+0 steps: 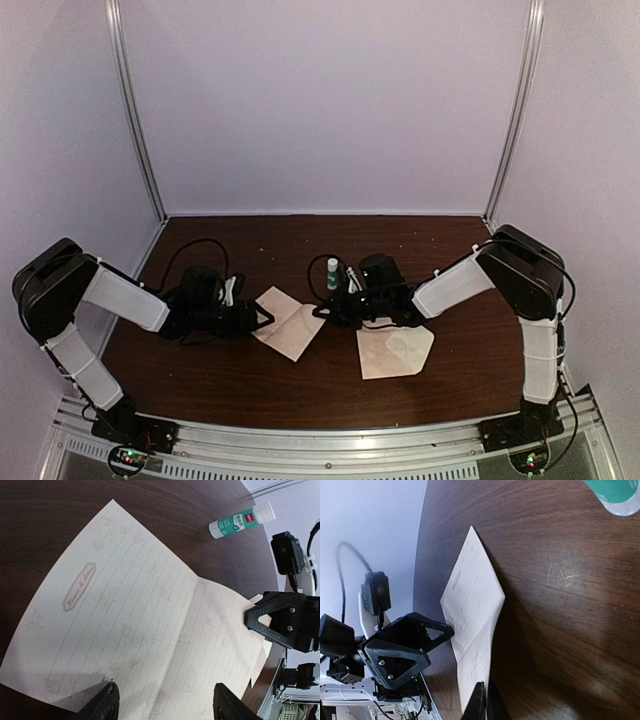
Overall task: Place the letter into the envelope and seal it
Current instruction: Pick up the letter from the center of the board, then pass from the right arm to the left
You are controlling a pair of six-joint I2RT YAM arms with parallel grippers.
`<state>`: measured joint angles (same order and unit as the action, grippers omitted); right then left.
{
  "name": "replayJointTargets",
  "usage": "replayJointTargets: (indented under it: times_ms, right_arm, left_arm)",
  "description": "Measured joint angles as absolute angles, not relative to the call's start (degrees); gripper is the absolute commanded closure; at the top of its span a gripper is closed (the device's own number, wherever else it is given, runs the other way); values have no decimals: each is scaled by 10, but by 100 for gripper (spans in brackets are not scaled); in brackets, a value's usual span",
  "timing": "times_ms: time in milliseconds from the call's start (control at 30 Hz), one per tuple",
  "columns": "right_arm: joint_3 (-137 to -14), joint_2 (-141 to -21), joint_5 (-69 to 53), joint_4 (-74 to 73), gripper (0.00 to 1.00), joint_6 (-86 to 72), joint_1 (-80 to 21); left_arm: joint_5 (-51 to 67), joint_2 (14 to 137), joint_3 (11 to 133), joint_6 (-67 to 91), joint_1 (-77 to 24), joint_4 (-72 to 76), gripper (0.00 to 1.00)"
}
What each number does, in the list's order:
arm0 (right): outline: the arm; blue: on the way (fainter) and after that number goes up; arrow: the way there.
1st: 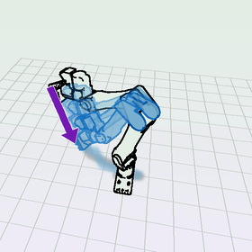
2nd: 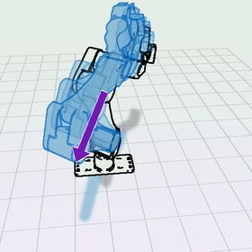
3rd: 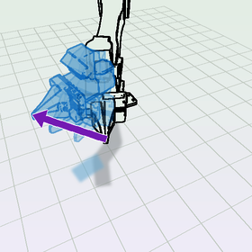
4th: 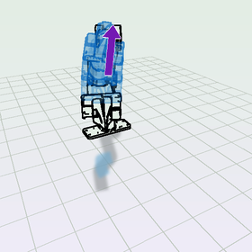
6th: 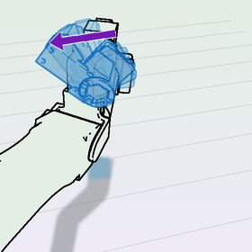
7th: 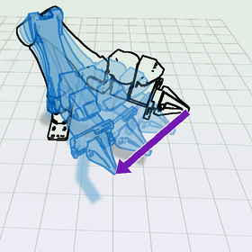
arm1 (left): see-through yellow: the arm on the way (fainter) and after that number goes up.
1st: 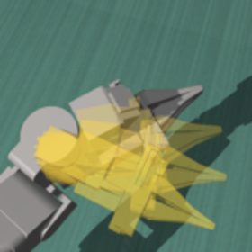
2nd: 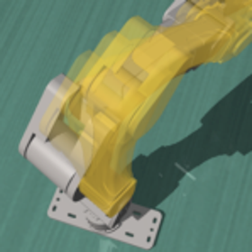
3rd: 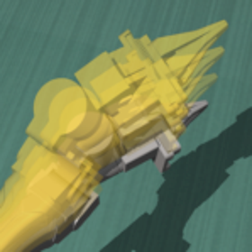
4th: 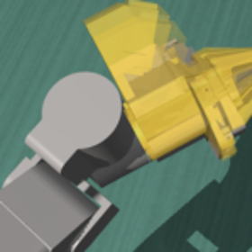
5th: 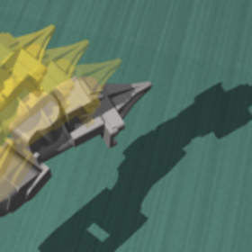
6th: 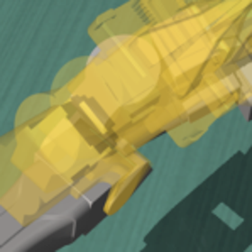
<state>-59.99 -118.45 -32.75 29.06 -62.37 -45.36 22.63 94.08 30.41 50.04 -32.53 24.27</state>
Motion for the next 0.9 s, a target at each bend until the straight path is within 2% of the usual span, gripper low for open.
replayJointTargets:
  times_ms: [200, 533, 900]
  right_arm:
    - [-591, -1161, -315, 288, 100, -601, -454]
    - [-598, -961, -321, 197, 100, -457, -448]
    - [-710, -863, -416, -58, 100, -273, -443]
  left_arm:
    - [203, 885, 296, 500, -329, 208, 26]
    - [153, 691, 361, 454, -311, 70, 18]
    - [283, 625, 420, 350, -288, 24, 15]
